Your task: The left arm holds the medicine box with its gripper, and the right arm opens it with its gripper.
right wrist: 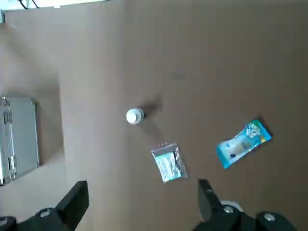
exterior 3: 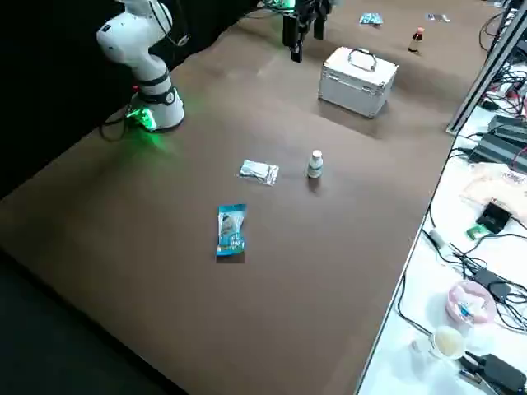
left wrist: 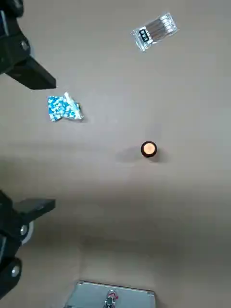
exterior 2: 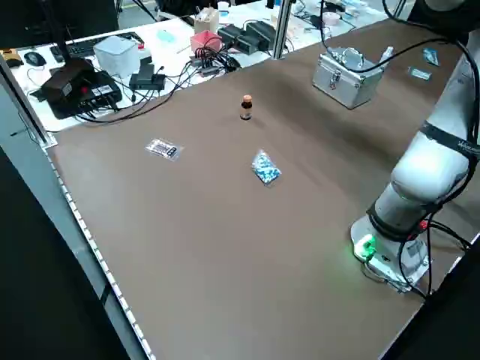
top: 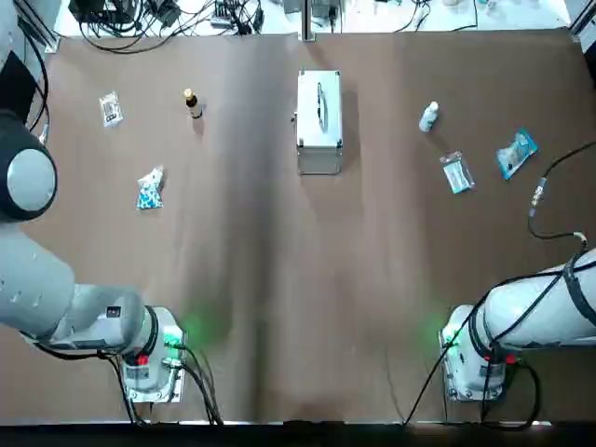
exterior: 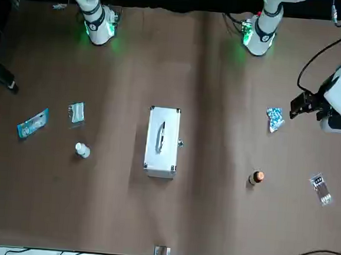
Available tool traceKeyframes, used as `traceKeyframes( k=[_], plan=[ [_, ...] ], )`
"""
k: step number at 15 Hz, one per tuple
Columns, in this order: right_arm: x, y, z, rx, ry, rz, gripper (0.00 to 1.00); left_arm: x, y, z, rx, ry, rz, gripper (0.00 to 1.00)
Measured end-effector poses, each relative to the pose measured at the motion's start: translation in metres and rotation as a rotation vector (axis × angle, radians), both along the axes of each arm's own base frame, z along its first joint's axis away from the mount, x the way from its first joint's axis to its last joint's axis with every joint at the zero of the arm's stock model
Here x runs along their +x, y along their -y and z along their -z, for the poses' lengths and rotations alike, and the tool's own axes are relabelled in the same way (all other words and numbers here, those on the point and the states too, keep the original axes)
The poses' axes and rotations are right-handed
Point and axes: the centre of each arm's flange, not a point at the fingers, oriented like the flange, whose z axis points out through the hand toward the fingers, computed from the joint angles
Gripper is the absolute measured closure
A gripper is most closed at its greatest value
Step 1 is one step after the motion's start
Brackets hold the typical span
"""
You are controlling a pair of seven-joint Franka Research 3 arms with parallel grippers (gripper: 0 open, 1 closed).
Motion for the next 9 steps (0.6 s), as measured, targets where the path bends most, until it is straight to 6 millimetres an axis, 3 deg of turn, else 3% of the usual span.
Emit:
traceKeyframes(
  k=[6, 9],
  plan=[
    [0.005, 0.008, 0.007, -0.008, 0.004, 0.013, 0.00, 0.000, -0.001, 0.001, 0.000, -0.001, -0.005, 0.00],
    [0.006, 0.008, 0.010, -0.007, -0.001, 0.014, 0.00, 0.002, -0.002, 0.011, 0.003, -0.030, -0.101, 0.00]
  ],
)
